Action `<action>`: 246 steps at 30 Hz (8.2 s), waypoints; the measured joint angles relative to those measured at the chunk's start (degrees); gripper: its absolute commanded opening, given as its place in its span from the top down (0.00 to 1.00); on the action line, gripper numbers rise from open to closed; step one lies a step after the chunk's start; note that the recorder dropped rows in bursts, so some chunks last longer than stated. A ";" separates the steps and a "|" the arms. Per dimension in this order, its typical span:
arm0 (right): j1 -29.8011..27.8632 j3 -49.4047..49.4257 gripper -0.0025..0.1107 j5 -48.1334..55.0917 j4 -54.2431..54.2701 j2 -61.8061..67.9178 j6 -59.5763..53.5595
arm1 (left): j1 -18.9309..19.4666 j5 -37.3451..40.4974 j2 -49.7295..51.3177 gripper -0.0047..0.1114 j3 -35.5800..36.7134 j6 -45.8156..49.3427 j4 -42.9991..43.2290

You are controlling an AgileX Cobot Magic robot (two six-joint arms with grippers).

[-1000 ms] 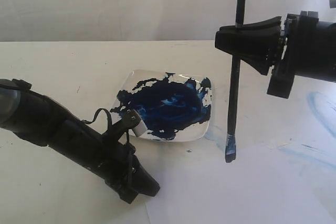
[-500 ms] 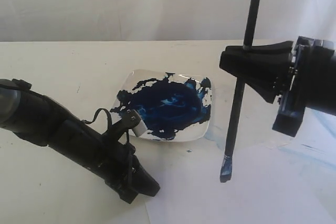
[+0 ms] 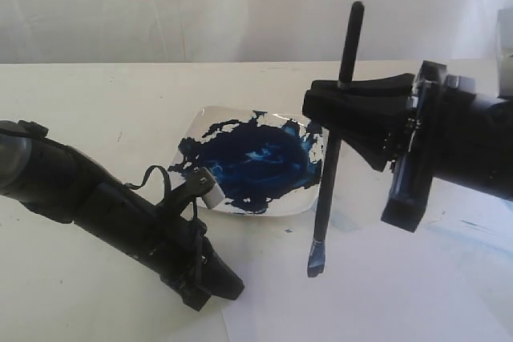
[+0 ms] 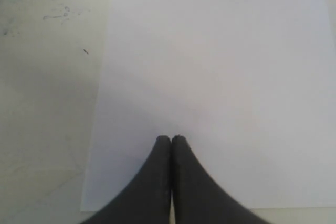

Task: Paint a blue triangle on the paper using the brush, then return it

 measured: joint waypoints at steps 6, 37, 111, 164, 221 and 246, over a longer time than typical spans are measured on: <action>2.30 0.00 0.98 0.00 2.37 6.64 -4.77 | 0.00 0.00 0.00 0.96 0.00 0.00 0.00; 2.82 0.00 0.98 0.00 4.23 11.41 -8.03 | 0.00 0.00 0.00 0.96 0.00 0.00 0.00; -9.69 0.00 0.98 4.01 4.34 11.41 -9.39 | 0.00 0.00 0.00 0.96 0.00 -0.11 0.00; 9.92 5.38 0.98 42.08 37.66 -17.37 -0.67 | 0.00 0.00 0.00 0.96 0.00 -0.11 0.18; 12.95 5.38 0.98 24.73 39.00 0.38 -12.31 | 0.00 0.00 0.00 0.96 -0.13 -0.23 0.59; 12.95 5.38 0.98 23.49 40.48 2.56 -14.24 | 0.00 0.00 0.00 0.96 -0.22 -0.23 0.69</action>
